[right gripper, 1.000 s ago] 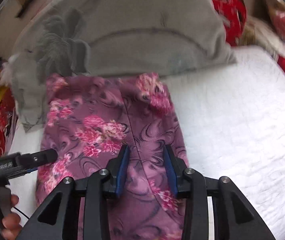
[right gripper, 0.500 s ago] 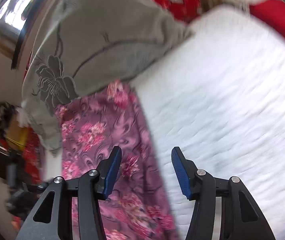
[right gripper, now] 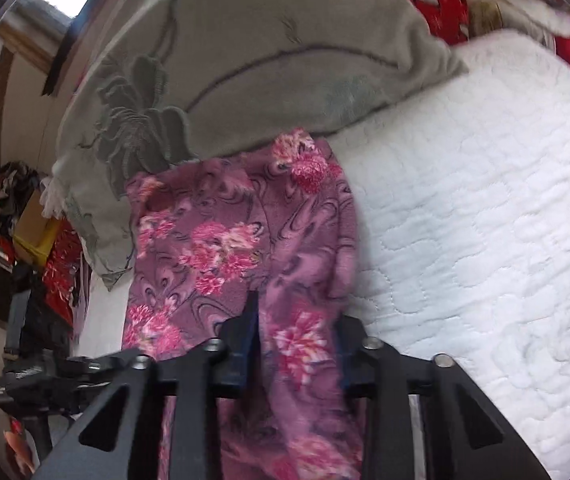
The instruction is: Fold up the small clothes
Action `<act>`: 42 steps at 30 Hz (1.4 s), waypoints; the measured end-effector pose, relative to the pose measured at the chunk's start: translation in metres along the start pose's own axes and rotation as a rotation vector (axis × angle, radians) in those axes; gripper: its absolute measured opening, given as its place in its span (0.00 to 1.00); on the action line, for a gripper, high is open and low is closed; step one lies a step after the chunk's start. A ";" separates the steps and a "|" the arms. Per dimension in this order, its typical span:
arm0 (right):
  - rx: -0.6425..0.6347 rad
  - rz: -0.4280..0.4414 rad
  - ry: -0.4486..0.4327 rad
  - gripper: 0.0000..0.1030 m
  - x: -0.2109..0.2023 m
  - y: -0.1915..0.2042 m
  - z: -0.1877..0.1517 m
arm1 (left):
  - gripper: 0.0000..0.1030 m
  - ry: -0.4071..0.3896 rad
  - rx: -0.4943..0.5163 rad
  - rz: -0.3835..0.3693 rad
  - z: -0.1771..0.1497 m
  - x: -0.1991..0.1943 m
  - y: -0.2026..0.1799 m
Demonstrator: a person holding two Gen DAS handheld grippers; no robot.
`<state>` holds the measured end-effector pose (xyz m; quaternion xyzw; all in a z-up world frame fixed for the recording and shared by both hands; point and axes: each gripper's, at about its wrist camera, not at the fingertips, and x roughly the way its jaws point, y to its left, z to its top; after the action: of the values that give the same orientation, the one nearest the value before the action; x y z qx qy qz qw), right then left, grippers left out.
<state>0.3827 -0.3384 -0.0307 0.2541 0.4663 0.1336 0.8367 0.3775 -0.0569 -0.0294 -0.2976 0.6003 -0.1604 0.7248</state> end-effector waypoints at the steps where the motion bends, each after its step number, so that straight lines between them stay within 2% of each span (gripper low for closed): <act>1: -0.013 -0.011 -0.008 0.27 -0.004 0.004 -0.001 | 0.40 -0.008 0.015 0.005 -0.002 -0.002 -0.003; 3: -0.049 -0.036 -0.034 0.26 -0.013 0.016 -0.003 | 0.35 -0.015 0.031 -0.003 -0.006 -0.011 -0.008; 7: -0.073 -0.061 -0.076 0.26 -0.035 0.034 -0.013 | 0.35 -0.048 0.058 -0.009 -0.018 -0.037 -0.009; 13: -0.103 -0.019 -0.116 0.26 -0.071 0.066 -0.036 | 0.35 -0.114 0.099 0.005 -0.045 -0.089 0.000; 16: -0.107 0.018 -0.107 0.26 -0.076 0.089 -0.050 | 0.35 -0.143 0.100 0.022 -0.059 -0.113 0.011; 25: -0.131 0.076 -0.023 0.26 -0.045 0.148 -0.103 | 0.35 -0.193 0.029 0.093 -0.089 -0.152 0.073; 31: -0.124 0.066 0.055 0.26 -0.009 0.157 -0.131 | 0.36 -0.163 -0.041 0.129 -0.095 -0.136 0.114; 34: -0.114 0.009 0.117 0.29 0.013 0.145 -0.139 | 0.46 -0.131 -0.048 0.164 -0.097 -0.123 0.127; 36: -0.087 0.013 0.142 0.34 0.019 0.133 -0.140 | 0.46 -0.138 -0.026 0.145 -0.099 -0.128 0.129; 38: -0.065 0.022 0.131 0.35 0.011 0.126 -0.133 | 0.43 -0.197 0.026 0.158 -0.102 -0.146 0.121; 40: -0.056 -0.025 0.070 0.38 -0.004 0.124 -0.117 | 0.44 -0.274 0.103 0.166 -0.098 -0.164 0.102; 41: -0.057 -0.018 0.038 0.38 -0.010 0.126 -0.110 | 0.46 -0.306 0.142 0.182 -0.092 -0.170 0.089; 42: -0.073 0.010 0.008 0.38 -0.014 0.131 -0.104 | 0.53 -0.329 0.170 0.198 -0.085 -0.172 0.079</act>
<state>0.2891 -0.2042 0.0059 0.2251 0.4632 0.1556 0.8429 0.2466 0.0854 0.0456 -0.1971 0.4847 -0.0876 0.8476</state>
